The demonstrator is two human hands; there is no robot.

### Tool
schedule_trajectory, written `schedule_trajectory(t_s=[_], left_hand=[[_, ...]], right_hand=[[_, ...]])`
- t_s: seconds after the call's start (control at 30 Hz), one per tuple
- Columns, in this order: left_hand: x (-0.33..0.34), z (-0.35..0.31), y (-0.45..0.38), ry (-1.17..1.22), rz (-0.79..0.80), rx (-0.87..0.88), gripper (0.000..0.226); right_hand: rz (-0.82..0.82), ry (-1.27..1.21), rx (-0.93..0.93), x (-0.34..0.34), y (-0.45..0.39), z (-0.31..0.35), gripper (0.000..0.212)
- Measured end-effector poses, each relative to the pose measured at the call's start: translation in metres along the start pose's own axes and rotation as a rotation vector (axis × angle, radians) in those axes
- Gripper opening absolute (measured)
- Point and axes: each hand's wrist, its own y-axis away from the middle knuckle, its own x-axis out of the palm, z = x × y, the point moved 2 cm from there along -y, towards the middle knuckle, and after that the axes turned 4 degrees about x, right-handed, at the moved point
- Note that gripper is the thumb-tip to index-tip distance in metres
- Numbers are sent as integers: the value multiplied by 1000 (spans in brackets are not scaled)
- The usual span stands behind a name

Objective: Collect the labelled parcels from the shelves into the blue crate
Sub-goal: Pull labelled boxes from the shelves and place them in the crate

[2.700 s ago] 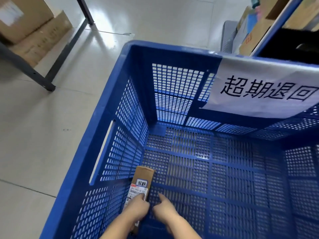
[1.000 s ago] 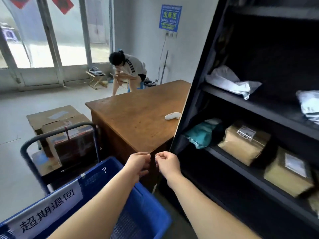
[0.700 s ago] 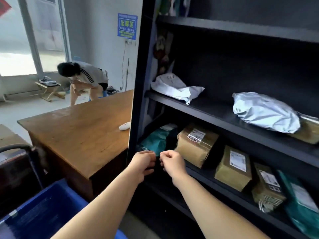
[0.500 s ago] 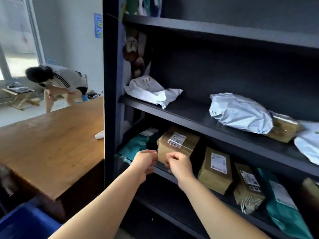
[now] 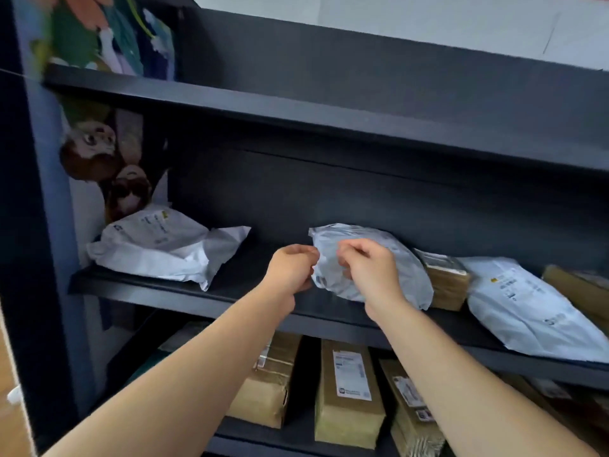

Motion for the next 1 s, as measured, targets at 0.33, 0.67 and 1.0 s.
schedule_trajectory(t_s=[0.33, 0.67, 1.0], left_hand=[[41, 20, -78, -147, 45, -63, 52], [51, 32, -100, -39, 55, -300, 46], [52, 46, -91, 170, -14, -149, 26]], right_hand=[[-80, 487, 153, -63, -88, -29, 52], [-38, 566, 279, -81, -111, -39, 63], [-15, 390, 296, -94, -105, -59, 91]])
